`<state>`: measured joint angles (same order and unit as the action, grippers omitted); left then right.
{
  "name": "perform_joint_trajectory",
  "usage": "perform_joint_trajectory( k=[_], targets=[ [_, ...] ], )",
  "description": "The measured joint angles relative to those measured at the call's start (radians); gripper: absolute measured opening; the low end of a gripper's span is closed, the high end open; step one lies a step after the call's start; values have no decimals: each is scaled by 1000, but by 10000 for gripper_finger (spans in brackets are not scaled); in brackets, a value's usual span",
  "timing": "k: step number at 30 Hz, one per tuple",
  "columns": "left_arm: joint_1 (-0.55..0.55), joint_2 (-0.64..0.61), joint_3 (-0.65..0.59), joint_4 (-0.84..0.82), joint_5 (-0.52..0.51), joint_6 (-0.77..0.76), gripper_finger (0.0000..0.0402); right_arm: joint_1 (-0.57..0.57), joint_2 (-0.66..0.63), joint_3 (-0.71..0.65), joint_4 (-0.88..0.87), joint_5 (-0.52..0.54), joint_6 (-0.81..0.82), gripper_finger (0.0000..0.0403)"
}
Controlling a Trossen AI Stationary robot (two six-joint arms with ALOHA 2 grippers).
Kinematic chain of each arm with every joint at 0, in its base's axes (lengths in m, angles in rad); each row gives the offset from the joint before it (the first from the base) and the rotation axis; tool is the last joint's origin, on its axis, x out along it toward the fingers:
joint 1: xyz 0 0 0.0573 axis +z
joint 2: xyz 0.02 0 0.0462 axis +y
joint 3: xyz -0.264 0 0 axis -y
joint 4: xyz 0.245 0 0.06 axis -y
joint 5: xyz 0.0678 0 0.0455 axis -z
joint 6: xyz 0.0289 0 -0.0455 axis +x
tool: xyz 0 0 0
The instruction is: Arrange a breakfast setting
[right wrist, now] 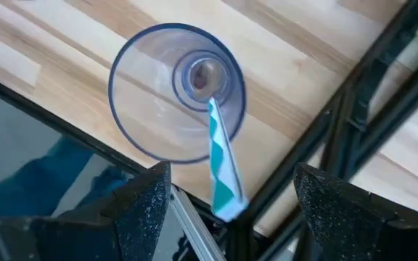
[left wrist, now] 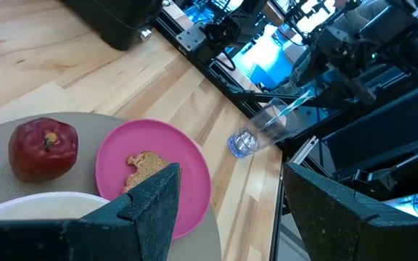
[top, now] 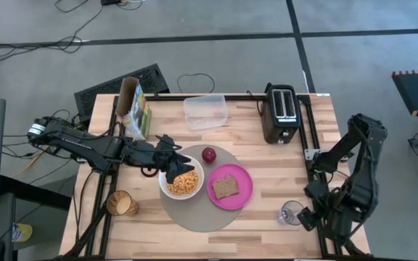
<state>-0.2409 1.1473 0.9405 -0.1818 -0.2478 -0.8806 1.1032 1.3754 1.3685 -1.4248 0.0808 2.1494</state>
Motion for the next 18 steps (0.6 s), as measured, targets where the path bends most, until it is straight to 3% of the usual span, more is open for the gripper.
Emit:
perform_joint_trajectory(
  k=[8, 18],
  targets=[
    [0, 0, 0, 0, 0, -4, 229, -12, 0, -47, 48, 0, 9, 307],
    [0, 0, 0, -1, -1, -4, 229, -15, 0, -66, 73, -1, 25, 246]
  ],
)
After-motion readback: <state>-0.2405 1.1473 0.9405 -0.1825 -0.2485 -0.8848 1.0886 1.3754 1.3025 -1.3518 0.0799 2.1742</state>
